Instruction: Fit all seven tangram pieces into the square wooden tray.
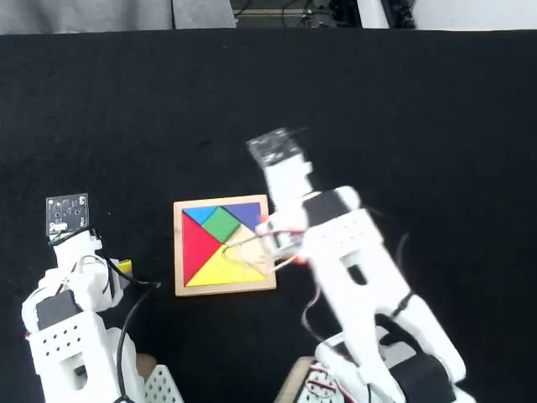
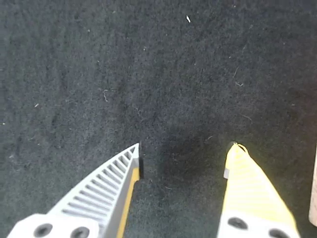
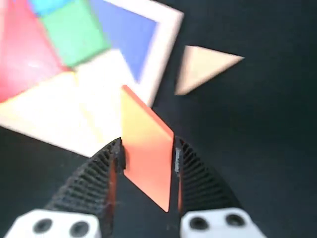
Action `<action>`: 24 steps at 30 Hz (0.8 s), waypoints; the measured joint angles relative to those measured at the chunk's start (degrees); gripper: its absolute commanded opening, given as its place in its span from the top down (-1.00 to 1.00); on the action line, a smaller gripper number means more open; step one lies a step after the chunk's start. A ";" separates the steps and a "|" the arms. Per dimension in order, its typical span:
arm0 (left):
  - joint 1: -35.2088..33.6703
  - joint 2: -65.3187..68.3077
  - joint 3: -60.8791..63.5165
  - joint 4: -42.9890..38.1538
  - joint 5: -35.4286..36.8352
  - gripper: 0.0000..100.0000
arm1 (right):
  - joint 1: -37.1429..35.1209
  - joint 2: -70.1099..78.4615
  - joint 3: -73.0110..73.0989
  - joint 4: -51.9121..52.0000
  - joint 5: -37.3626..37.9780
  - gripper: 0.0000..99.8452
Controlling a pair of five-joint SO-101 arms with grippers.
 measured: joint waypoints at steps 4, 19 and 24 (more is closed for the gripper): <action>0.00 0.00 0.00 0.00 0.00 0.46 | -9.76 0.00 0.00 -0.26 -10.29 0.92; 0.00 0.00 0.35 0.00 0.00 0.46 | -11.16 -0.09 14.24 -26.11 -17.58 0.85; 0.00 0.00 0.35 0.00 0.00 0.46 | -6.95 -0.09 12.40 -19.78 -23.03 0.62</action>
